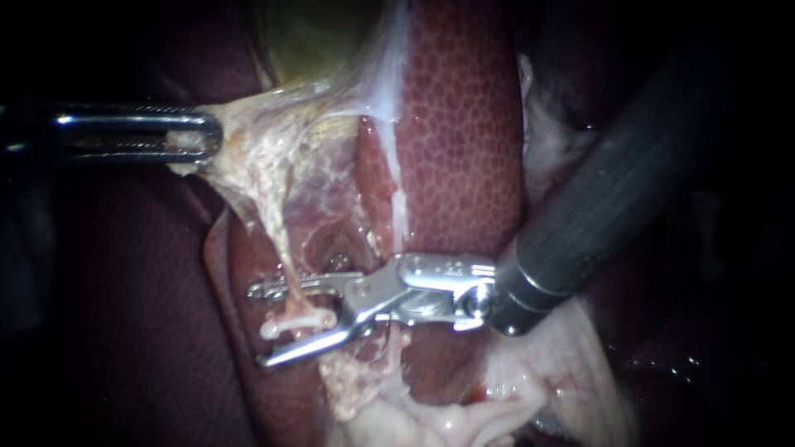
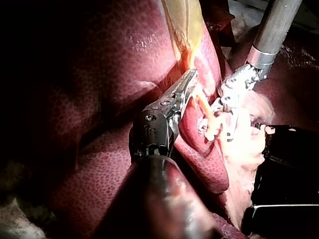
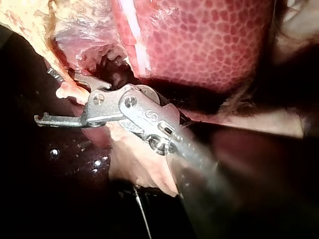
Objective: Going back first clip left tube
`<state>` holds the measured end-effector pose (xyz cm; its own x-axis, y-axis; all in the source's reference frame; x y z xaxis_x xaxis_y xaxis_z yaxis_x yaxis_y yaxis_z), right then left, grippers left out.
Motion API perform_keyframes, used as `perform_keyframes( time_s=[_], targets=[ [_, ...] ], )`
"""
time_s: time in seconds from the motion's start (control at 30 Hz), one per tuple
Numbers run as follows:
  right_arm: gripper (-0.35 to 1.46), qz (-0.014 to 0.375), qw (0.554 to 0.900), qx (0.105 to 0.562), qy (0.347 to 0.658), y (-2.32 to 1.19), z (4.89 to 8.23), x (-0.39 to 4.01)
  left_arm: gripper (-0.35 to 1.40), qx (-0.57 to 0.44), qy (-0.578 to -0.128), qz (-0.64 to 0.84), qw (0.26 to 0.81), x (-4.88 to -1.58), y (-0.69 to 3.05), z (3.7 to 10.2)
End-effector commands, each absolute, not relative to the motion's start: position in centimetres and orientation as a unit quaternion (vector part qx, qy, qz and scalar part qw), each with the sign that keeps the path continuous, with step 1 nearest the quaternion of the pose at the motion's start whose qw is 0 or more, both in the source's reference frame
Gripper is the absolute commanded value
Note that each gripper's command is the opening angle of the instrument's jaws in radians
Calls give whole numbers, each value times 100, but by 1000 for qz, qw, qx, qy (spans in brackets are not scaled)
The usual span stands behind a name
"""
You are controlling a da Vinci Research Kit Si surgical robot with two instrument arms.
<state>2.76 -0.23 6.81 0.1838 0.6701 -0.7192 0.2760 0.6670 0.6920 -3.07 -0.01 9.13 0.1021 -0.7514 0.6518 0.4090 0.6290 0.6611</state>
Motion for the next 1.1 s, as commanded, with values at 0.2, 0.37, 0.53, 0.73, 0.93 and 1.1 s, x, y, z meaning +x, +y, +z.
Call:
perform_keyframes(
  time_s=[0.2, 0.37, 0.53, 0.73, 0.93, 1.1],
  targets=[
    [60, 153, 664, 392, 619, -7, 671, 239, -35, 160, -538, -400, 725, -307, -1, 913],
    [60, 163, 663, 390, 617, 10, 661, 203, -35, 160, -538, -400, 725, -306, -2, 913],
    [60, 143, 668, 370, 629, 24, 646, 164, -35, 160, -538, -399, 725, -306, -2, 913],
    [60, 136, 680, 353, 628, 40, 627, 123, -35, 159, -538, -400, 725, -307, -2, 914],
    [60, 133, 695, 339, 620, 59, 602, 91, -35, 159, -538, -400, 725, -309, -2, 915],
    [60, 124, 701, 333, 619, 62, 585, 80, -35, 158, -538, -400, 725, -310, -3, 915]
  ],
)
